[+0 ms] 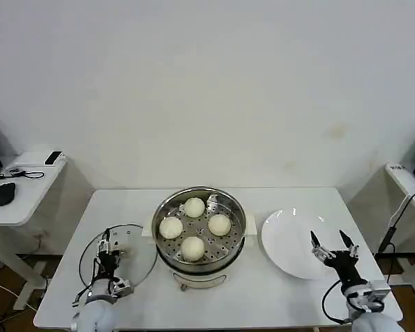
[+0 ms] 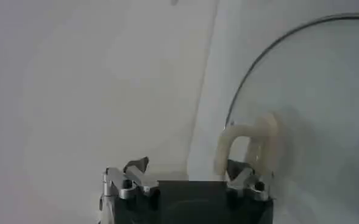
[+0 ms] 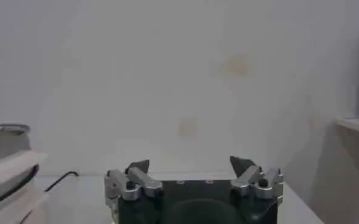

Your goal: Take steamed baozi put them in steamer then cover it.

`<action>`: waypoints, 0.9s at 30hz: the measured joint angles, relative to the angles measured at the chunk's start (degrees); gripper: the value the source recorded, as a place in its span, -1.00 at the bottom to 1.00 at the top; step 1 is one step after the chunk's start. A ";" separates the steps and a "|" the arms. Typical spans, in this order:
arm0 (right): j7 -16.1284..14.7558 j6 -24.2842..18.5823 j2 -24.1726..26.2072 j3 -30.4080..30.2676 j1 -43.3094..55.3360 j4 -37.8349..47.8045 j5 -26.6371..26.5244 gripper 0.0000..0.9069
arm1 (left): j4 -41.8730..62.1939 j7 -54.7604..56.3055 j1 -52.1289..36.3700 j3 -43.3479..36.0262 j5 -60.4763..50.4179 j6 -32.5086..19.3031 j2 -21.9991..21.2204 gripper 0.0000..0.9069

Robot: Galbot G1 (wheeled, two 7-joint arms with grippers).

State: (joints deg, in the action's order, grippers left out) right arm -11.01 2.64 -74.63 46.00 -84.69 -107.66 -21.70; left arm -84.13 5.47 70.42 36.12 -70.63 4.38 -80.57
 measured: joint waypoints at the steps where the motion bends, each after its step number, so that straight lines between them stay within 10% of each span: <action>1: 0.00 0.00 0.04 0.00 0.05 0.08 0.01 1.00 | 0.29 -0.01 -0.12 -0.01 0.01 -0.12 0.00 -1.00; 27: 0.19 0.55 0.98 0.83 1.03 1.34 -0.85 1.00 | -1.62 -0.09 1.14 1.47 -0.10 -0.99 0.86 -1.00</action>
State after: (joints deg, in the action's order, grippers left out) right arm -10.83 3.18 -73.66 46.83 -83.66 -106.33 -22.56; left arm -85.76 5.38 71.56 37.59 -70.73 3.39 -79.72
